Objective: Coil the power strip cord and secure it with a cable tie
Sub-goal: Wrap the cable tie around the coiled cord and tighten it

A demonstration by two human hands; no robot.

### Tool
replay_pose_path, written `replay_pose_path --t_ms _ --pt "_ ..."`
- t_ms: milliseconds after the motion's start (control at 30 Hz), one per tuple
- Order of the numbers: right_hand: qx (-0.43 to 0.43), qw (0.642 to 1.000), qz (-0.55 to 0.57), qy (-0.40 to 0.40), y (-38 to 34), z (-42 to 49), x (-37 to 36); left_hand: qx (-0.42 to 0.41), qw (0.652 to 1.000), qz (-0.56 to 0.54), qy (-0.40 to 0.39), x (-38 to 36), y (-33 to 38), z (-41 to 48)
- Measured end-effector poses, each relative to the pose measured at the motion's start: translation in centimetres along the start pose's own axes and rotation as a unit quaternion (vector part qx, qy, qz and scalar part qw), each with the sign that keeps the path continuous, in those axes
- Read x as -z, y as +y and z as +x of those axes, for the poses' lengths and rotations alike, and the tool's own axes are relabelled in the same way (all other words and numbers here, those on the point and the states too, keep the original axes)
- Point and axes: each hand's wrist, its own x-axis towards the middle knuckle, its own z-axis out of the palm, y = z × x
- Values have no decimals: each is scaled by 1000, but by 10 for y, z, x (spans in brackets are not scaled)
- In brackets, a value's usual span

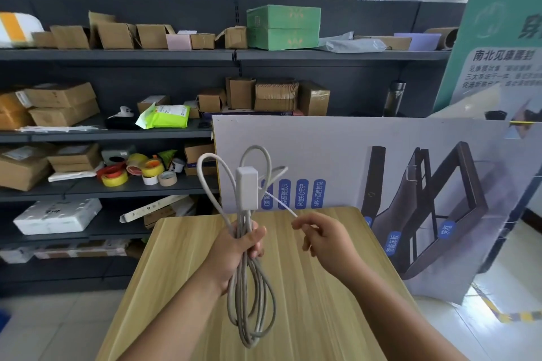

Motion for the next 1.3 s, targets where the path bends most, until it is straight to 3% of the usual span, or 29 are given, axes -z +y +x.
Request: replay_pose_path --t_ms 133,500,933,1300 --pt "-17 999 36 33 -13 0 -5 11 998 -49 28 -9 -7 -2" --pt "-38 998 -53 -8 -11 -9 -11 0 998 33 55 -24 -13 -2" --pt "-59 994 -49 72 -9 -10 -6 -5 991 125 46 -28 -3 -11" --pt "-66 997 -33 16 -15 -9 -6 10 969 245 41 -38 0 -21"
